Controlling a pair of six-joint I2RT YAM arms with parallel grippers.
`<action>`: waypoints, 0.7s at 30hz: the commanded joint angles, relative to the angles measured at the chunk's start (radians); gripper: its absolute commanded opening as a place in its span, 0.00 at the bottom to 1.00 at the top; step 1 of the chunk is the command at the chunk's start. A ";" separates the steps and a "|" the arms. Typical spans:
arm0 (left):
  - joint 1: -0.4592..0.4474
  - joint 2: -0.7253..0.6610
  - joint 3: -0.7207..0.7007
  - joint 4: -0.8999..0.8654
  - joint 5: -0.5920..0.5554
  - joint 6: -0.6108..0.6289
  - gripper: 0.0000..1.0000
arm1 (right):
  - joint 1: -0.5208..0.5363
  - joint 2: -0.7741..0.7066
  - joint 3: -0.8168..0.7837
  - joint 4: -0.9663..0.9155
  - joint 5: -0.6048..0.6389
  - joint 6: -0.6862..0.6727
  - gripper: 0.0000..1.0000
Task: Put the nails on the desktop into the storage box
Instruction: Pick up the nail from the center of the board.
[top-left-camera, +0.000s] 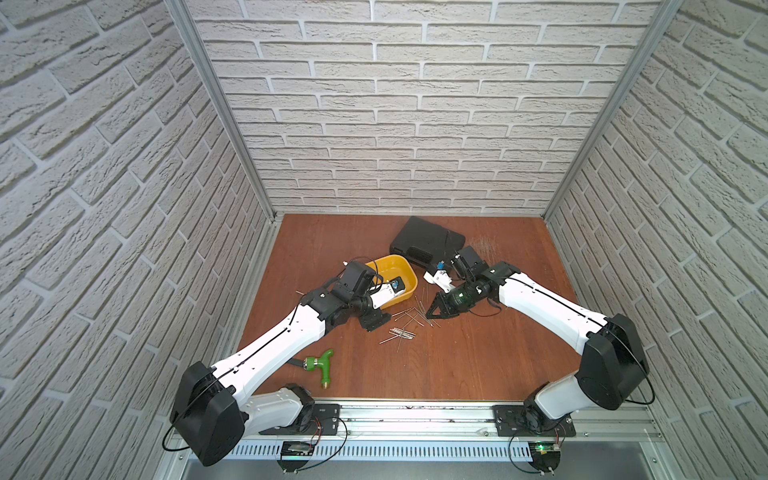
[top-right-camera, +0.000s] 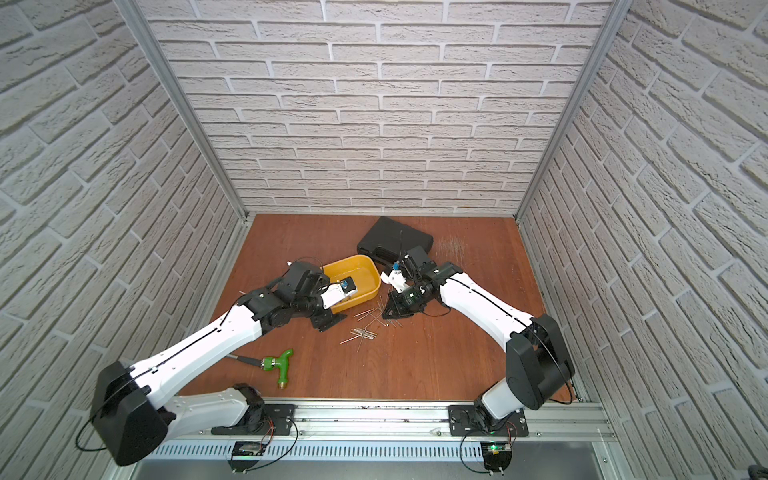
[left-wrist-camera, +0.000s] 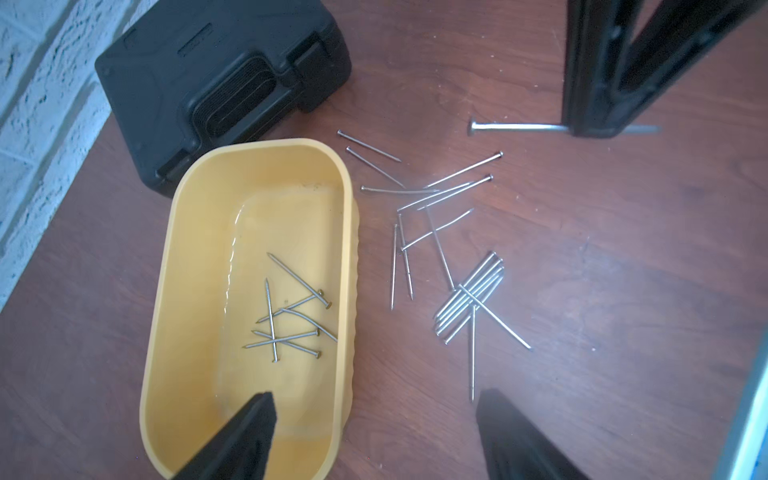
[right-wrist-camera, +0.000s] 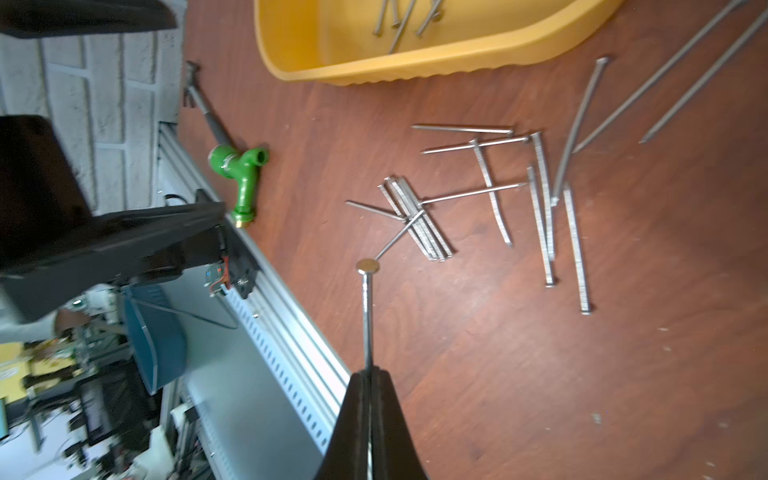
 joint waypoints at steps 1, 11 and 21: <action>-0.004 -0.044 -0.051 0.132 0.041 0.197 0.86 | 0.002 0.002 -0.002 0.015 -0.172 0.020 0.02; -0.063 -0.034 -0.064 0.212 -0.067 0.472 0.98 | 0.040 0.042 0.009 0.031 -0.293 0.050 0.02; -0.124 0.009 -0.005 0.167 -0.069 0.650 0.97 | 0.062 0.073 0.052 0.023 -0.356 0.060 0.02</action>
